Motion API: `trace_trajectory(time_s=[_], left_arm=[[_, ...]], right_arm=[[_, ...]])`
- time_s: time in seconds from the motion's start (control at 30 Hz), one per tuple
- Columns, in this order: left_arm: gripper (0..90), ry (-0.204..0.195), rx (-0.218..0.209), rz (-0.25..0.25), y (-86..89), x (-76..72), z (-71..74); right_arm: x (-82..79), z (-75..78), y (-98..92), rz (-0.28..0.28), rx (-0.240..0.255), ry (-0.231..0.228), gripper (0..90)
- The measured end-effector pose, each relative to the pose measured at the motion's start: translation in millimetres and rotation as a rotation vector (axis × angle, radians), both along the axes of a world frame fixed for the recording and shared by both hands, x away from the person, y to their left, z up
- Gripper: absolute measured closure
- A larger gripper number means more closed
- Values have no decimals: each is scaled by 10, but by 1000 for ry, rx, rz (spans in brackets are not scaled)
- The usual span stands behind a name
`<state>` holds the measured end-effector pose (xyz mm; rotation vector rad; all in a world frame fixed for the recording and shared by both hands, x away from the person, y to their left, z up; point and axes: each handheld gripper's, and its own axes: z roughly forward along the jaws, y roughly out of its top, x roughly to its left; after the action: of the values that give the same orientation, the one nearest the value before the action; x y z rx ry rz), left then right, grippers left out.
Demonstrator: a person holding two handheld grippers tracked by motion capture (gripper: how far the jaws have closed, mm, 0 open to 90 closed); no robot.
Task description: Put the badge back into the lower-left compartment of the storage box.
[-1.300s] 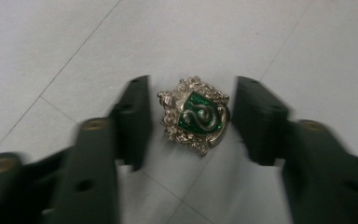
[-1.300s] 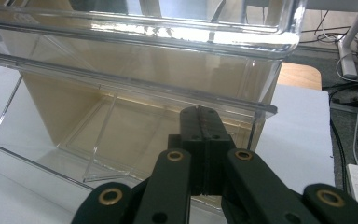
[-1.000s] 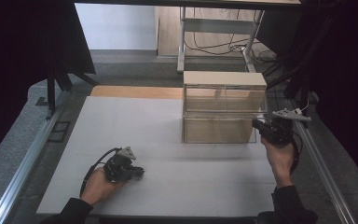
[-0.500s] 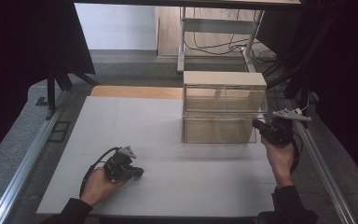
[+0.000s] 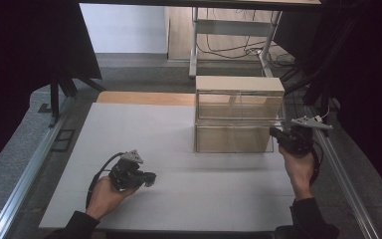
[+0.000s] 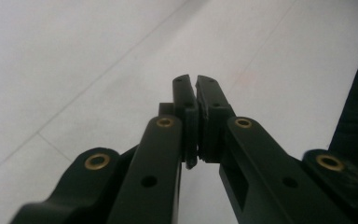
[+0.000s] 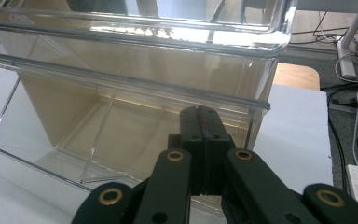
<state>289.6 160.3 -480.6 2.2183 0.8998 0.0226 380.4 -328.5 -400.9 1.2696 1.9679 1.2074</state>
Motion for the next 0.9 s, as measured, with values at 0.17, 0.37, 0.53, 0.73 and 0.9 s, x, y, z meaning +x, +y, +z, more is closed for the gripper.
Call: trace_trajectory(time_s=[0.17, 0.37, 0.53, 0.73, 0.9], left_arm=[[872, -32, -19, 5, -24, -7, 72], [872, -60, -25, 16, -80, 8, 155], [871, -80, -26, 4, -158, 20, 219], [871, -103, -30, -12, -285, 62, 303], [871, -115, -25, -19, -393, 132, 345]], right_arm=[[1, -1, -1, -1, 0, 0, 896], [2, 0, -2, -1, 0, 1, 896], [2, -1, -3, 0, 1, 1, 896], [5, 0, -3, 0, 3, 2, 896], [7, -1, -5, 0, 2, 4, 896]])
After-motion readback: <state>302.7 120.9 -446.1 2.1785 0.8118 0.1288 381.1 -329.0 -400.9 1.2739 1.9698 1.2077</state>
